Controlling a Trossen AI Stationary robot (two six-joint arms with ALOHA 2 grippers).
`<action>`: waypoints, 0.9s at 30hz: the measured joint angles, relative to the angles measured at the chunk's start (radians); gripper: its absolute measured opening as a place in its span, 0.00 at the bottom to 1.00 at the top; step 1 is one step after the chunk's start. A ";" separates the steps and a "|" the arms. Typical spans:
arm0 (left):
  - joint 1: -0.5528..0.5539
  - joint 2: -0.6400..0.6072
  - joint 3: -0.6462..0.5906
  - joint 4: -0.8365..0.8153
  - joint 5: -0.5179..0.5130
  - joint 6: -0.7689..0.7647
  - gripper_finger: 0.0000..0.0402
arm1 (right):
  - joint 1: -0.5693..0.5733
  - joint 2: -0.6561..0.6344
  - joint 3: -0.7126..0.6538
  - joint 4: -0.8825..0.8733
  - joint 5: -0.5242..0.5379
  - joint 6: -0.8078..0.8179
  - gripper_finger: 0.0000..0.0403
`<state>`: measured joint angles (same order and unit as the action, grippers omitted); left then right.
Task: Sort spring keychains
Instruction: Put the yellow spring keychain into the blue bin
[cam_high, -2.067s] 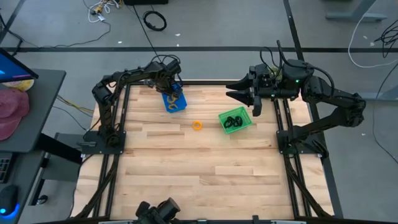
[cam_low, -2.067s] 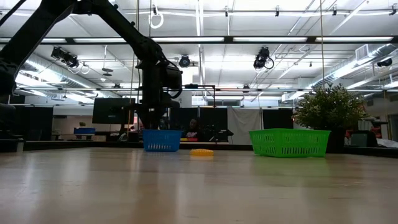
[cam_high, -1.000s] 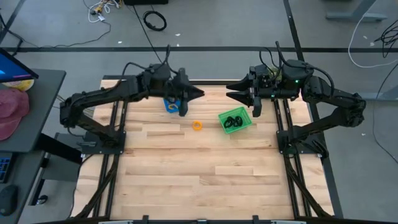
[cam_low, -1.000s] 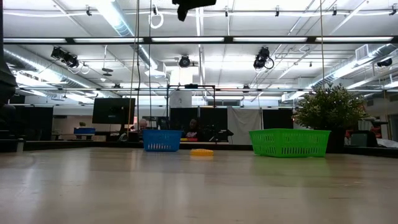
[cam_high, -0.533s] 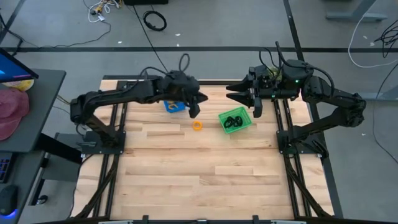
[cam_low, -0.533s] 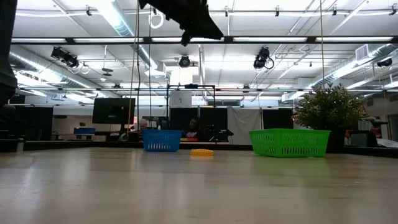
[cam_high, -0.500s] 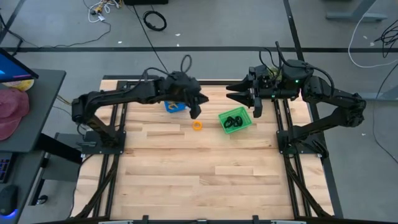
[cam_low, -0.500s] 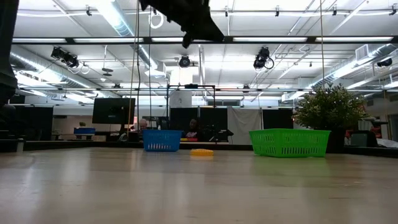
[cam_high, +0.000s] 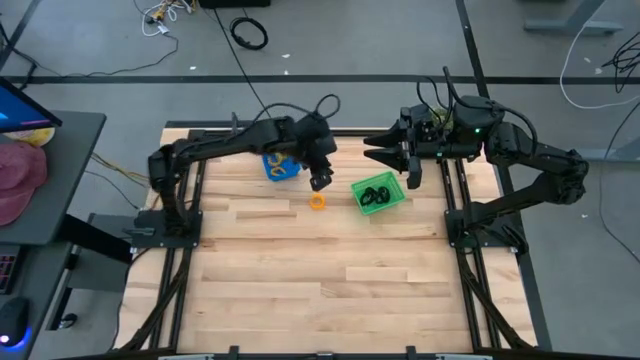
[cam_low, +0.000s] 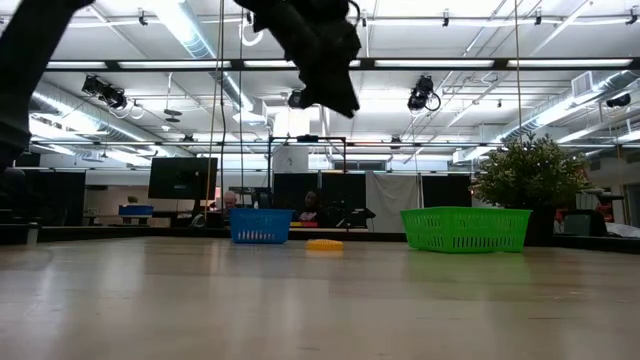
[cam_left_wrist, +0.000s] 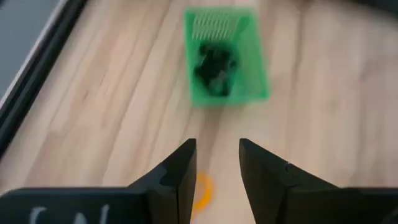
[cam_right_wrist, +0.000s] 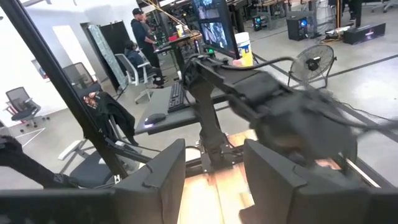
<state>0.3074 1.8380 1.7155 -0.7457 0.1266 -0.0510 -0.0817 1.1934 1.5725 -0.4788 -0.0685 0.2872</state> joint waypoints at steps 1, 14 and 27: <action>0.006 0.033 0.048 -0.064 -0.002 0.025 0.31 | 0.000 0.000 0.000 0.000 0.000 0.000 0.41; 0.015 0.295 0.256 -0.414 -0.071 0.091 0.31 | 0.000 0.000 0.000 -0.002 0.000 0.015 0.41; -0.022 0.436 0.254 -0.399 -0.115 0.090 0.32 | 0.000 0.000 0.000 -0.001 0.000 0.015 0.41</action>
<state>0.2855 2.2740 1.9697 -1.1448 0.0111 0.0387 -0.0818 1.1934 1.5723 -0.4799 -0.0685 0.3019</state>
